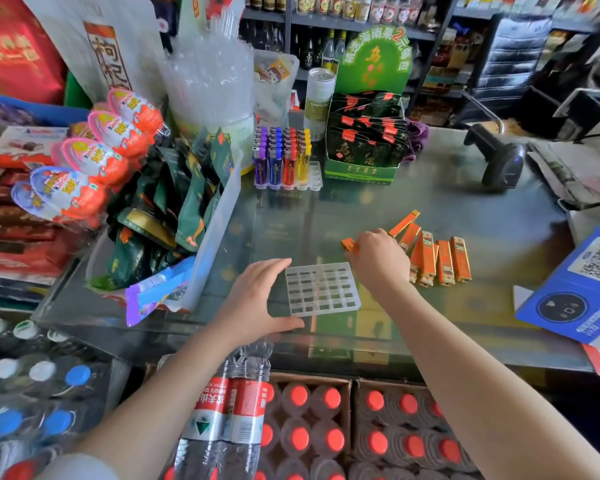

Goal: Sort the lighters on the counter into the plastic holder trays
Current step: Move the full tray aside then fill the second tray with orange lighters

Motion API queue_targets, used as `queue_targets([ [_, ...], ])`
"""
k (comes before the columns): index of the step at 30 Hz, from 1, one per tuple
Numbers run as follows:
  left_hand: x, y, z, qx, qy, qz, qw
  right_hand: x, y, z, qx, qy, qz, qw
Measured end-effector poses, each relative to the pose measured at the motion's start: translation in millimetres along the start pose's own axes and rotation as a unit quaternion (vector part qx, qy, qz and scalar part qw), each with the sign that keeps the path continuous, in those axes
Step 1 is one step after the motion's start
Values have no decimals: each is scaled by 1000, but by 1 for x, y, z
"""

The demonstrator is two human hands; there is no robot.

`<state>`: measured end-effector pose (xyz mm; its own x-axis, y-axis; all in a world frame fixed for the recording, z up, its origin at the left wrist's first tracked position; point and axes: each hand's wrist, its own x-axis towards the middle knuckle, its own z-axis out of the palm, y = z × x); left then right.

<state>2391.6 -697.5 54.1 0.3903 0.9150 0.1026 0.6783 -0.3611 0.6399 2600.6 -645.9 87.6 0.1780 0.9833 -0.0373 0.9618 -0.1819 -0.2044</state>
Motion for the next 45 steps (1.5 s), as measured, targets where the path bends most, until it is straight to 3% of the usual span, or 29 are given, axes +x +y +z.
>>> queue_targets([
  [2, 1, 0, 1, 12, 4, 1, 1000, 1, -1, -1, 28, 10, -11, 999],
  [5, 1, 0, 0, 10, 4, 0, 1000, -7, 2, -5, 204, 21, -36, 978],
  [10, 3, -1, 5, 54, 24, 0, 998, -40, -1, -13, 515, -47, -69, 853],
  [15, 2, -1, 4, 45, 17, 10, 999, -49, -6, -16, 598, -49, 30, 799],
  [18, -2, 3, -1, 17, 5, -17, 1000, -50, -11, -18, 619, -68, 20, 782],
  [24, -13, 2, -16, 121, 49, -40, 991, -47, -22, -14, 550, -74, -88, 827],
  [45, 5, 0, -14, -19, -17, -40, 999, -31, -36, -1, 478, -120, -169, 853],
])
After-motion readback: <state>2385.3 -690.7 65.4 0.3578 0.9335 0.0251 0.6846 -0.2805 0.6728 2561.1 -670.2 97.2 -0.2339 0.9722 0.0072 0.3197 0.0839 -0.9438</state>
